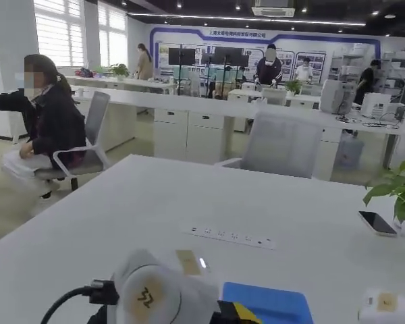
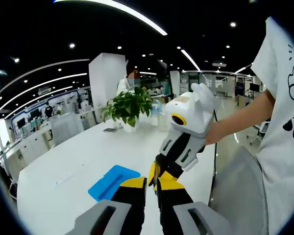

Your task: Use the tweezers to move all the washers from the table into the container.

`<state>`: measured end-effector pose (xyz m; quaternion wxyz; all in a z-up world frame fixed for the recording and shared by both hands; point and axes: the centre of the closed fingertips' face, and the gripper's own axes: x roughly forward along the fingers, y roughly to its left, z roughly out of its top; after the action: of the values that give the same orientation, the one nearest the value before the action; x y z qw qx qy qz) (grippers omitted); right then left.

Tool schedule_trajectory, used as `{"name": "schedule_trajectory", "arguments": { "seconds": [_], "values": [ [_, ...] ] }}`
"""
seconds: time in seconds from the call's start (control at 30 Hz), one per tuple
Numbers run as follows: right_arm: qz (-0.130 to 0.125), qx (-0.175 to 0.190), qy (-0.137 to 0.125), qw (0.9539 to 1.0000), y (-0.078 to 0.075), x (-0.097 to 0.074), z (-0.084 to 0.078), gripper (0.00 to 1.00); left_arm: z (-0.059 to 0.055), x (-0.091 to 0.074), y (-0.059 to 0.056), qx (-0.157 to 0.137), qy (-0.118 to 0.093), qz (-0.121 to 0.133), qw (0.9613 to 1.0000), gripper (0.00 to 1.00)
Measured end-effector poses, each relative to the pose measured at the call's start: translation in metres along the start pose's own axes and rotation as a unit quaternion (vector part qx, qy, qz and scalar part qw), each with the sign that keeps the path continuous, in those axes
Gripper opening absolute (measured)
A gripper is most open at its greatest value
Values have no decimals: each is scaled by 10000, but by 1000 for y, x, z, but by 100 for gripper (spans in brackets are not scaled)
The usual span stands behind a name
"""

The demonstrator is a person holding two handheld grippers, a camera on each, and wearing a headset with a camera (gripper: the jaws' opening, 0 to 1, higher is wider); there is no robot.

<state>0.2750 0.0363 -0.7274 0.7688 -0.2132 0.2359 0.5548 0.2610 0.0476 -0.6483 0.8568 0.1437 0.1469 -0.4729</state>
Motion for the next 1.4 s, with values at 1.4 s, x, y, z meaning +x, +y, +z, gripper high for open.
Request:
{"name": "schedule_trajectory", "arguments": {
  "seconds": [1.4],
  "values": [
    [247,137,1475,9887,1,52,-105,10,-131,72,-21,1332,1617,-1378,9681,0]
  ]
}}
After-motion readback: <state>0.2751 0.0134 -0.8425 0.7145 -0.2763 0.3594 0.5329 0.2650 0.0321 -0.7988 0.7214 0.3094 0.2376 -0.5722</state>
